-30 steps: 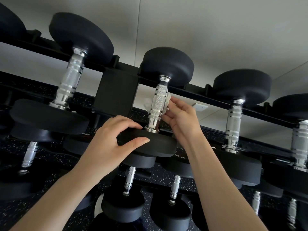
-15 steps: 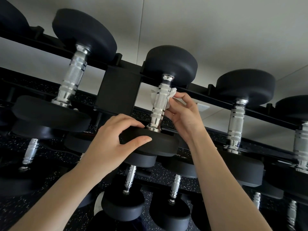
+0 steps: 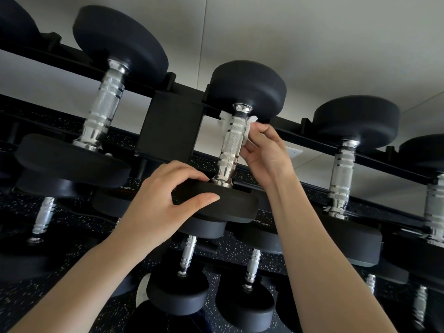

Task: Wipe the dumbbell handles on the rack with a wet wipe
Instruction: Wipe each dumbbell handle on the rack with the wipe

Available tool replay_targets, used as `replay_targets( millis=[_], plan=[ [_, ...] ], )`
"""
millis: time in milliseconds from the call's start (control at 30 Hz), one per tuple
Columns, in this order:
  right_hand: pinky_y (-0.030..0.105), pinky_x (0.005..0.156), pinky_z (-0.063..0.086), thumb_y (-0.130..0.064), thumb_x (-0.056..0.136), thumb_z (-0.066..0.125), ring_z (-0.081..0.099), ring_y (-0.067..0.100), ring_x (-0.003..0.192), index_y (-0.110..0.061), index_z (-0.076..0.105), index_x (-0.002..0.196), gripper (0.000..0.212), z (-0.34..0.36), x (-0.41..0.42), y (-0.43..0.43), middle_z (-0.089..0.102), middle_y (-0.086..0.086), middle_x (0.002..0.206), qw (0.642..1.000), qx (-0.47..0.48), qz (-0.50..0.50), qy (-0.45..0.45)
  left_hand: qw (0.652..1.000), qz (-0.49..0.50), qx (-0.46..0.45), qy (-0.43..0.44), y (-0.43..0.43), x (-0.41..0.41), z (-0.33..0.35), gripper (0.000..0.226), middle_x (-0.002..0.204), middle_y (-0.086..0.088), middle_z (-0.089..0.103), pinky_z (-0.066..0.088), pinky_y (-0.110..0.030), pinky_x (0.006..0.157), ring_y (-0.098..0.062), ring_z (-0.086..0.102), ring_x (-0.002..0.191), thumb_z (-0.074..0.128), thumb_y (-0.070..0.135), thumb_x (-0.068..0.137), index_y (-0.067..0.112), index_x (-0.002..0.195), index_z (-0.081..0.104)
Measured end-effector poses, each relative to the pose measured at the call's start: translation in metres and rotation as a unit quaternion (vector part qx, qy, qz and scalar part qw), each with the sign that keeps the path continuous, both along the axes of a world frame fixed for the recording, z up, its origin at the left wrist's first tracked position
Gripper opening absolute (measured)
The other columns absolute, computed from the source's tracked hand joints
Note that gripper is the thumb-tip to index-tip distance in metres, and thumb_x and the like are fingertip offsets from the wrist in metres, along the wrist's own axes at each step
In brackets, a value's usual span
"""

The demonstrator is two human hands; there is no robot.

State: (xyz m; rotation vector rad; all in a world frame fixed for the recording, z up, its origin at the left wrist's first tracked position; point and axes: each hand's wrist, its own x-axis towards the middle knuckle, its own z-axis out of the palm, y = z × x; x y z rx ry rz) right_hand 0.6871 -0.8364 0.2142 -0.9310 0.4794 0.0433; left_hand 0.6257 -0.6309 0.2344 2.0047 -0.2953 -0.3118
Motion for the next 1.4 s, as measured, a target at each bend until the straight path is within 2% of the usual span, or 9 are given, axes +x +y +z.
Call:
replay_targets(
  millis=[167, 333, 433, 767, 933, 1033, 1167, 1300, 1400],
  plan=[
    [0.037, 0.070, 0.058, 0.004, 0.091, 0.050, 0.066, 0.020, 0.067, -0.008, 0.052, 0.073, 0.023, -0.003, -0.009, -0.005, 0.068, 0.009, 0.073, 0.999, -0.017, 0.029, -0.010, 1.000, -0.006, 0.005, -0.001, 0.000, 0.000, 0.000, 0.038, 0.103, 0.019, 0.059, 0.040, -0.011, 0.085, -0.005, 0.054, 0.105, 0.058, 0.061, 0.070, 0.034, 0.096, 0.066],
    [0.046, 0.081, 0.056, 0.005, 0.088, 0.053, 0.066, 0.023, 0.071, -0.006, 0.052, 0.074, 0.018, -0.006, -0.028, -0.006, 0.068, 0.012, 0.078, 0.994, -0.079, 0.080, 0.009, 1.000, -0.007, 0.002, -0.003, 0.001, 0.001, -0.001, 0.037, 0.103, 0.019, 0.059, 0.040, -0.012, 0.086, -0.006, 0.055, 0.105, 0.059, 0.061, 0.070, 0.035, 0.095, 0.067],
    [0.039, 0.073, 0.059, 0.006, 0.085, 0.057, 0.064, 0.026, 0.066, -0.003, 0.053, 0.073, 0.015, -0.004, -0.045, -0.005, 0.063, 0.018, 0.080, 0.987, -0.104, 0.117, 0.026, 1.000, -0.006, 0.006, -0.008, 0.000, 0.001, -0.001, 0.037, 0.103, 0.020, 0.059, 0.037, -0.008, 0.086, -0.005, 0.054, 0.106, 0.059, 0.061, 0.070, 0.035, 0.096, 0.067],
    [0.021, 0.061, 0.050, 0.002, 0.077, 0.071, 0.061, 0.010, 0.062, -0.010, 0.064, 0.067, 0.017, 0.013, -0.065, 0.006, 0.068, 0.001, 0.068, 0.938, -0.322, 0.124, 0.046, 1.000, 0.004, 0.000, -0.007, 0.000, 0.000, -0.001, 0.041, 0.102, 0.021, 0.058, 0.036, -0.007, 0.085, -0.001, 0.052, 0.106, 0.058, 0.062, 0.069, 0.033, 0.095, 0.067],
    [0.030, 0.066, 0.052, -0.004, 0.073, 0.077, 0.063, 0.019, 0.069, -0.016, 0.071, 0.073, 0.013, 0.020, -0.069, 0.016, 0.070, 0.005, 0.073, 0.922, -0.374, 0.083, 0.050, 1.000, -0.003, -0.001, -0.008, 0.001, 0.001, -0.002, 0.039, 0.101, 0.020, 0.059, 0.039, -0.015, 0.088, -0.004, 0.053, 0.107, 0.058, 0.063, 0.070, 0.034, 0.095, 0.067],
    [0.032, 0.068, 0.053, -0.009, 0.073, 0.078, 0.066, 0.024, 0.073, -0.016, 0.073, 0.078, 0.009, 0.024, -0.068, 0.017, 0.071, 0.003, 0.076, 0.896, -0.434, 0.082, 0.047, 1.000, -0.004, 0.001, -0.012, 0.001, 0.002, -0.003, 0.041, 0.101, 0.020, 0.059, 0.040, -0.018, 0.089, -0.005, 0.053, 0.107, 0.057, 0.063, 0.070, 0.033, 0.096, 0.066],
    [0.033, 0.074, 0.055, -0.009, 0.074, 0.077, 0.065, 0.017, 0.078, -0.022, 0.075, 0.082, 0.015, 0.035, -0.069, 0.016, 0.071, 0.001, 0.086, 0.842, -0.522, 0.136, 0.024, 1.000, -0.006, -0.005, -0.013, 0.001, 0.002, -0.004, 0.043, 0.099, 0.020, 0.058, 0.042, -0.023, 0.090, -0.004, 0.052, 0.106, 0.056, 0.064, 0.070, 0.032, 0.097, 0.067],
    [0.021, 0.071, 0.052, -0.011, 0.075, 0.076, 0.063, 0.011, 0.076, -0.031, 0.073, 0.076, 0.020, 0.048, -0.061, 0.017, 0.070, -0.005, 0.083, 0.771, -0.600, 0.214, 0.005, 1.000, -0.013, -0.013, -0.011, 0.002, 0.002, -0.004, 0.045, 0.099, 0.021, 0.058, 0.039, -0.016, 0.089, -0.002, 0.050, 0.106, 0.054, 0.065, 0.069, 0.031, 0.097, 0.066],
    [0.012, 0.068, 0.048, -0.012, 0.076, 0.076, 0.060, 0.005, 0.073, -0.023, 0.076, 0.078, 0.012, 0.053, -0.053, 0.023, 0.068, -0.003, 0.082, 0.714, -0.653, 0.251, -0.025, 1.000, -0.015, -0.012, -0.018, 0.002, 0.002, -0.005, 0.046, 0.098, 0.020, 0.058, 0.037, -0.011, 0.085, -0.002, 0.049, 0.104, 0.054, 0.065, 0.070, 0.030, 0.098, 0.066]
  ],
)
